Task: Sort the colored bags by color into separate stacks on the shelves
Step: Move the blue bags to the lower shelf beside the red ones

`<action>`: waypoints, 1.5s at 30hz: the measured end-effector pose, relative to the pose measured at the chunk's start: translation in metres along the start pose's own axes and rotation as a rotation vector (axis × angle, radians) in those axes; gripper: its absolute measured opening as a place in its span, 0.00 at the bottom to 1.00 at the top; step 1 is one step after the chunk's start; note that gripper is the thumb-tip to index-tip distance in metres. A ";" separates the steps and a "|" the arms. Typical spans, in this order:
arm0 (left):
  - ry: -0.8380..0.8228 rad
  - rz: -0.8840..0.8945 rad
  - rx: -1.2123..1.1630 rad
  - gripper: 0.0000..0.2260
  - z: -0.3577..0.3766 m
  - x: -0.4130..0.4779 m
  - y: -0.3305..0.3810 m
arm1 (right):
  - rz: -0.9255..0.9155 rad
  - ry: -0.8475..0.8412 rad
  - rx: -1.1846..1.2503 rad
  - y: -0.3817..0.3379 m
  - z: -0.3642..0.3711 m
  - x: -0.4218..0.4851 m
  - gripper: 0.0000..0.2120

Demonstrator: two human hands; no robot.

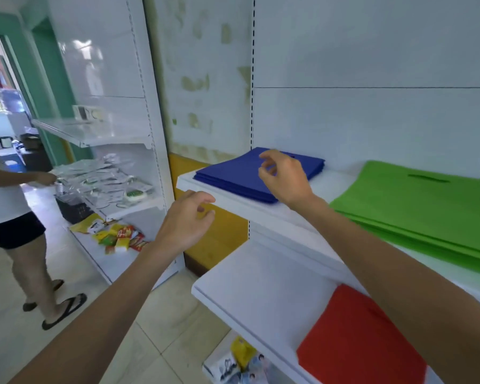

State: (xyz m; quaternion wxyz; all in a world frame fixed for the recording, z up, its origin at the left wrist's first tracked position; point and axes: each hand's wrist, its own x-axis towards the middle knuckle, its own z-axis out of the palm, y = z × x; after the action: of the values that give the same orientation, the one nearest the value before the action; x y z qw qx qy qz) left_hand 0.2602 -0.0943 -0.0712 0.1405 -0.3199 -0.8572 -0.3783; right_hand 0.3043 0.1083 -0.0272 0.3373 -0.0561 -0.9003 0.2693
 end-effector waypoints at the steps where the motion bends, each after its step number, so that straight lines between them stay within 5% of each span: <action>1: 0.002 -0.001 0.003 0.11 -0.001 0.012 -0.006 | 0.007 0.003 -0.002 0.003 0.003 0.014 0.16; 9: -0.021 0.047 0.004 0.11 0.004 0.108 -0.053 | 0.057 0.004 0.013 0.027 0.038 0.079 0.15; 15: -0.149 0.155 -0.037 0.10 0.028 0.186 -0.075 | 0.137 0.182 -0.092 0.046 0.023 0.109 0.14; 23: -0.448 0.166 -0.069 0.15 0.051 0.268 -0.112 | 0.462 0.424 -0.359 0.069 0.023 0.112 0.14; 27: -0.541 0.109 -0.135 0.17 0.067 0.274 -0.120 | 0.735 0.406 -0.471 0.081 0.050 0.097 0.19; 32: -0.415 0.063 -0.257 0.16 0.080 0.275 -0.123 | 0.958 0.311 -0.515 0.097 0.065 0.083 0.14; 41: -0.142 0.147 -0.339 0.06 0.088 0.271 -0.129 | 0.860 0.546 -0.457 0.095 0.061 0.080 0.08; 45: -0.197 0.083 -0.361 0.13 0.089 0.272 -0.129 | 0.860 0.537 -0.460 0.095 0.062 0.078 0.05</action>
State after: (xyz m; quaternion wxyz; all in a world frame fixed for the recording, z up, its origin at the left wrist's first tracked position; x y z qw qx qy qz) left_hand -0.0303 0.0258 -0.0717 0.0116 -0.4104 -0.7711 -0.4866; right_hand 0.1975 0.1833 -0.0703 0.3935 -0.5574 -0.7144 0.1555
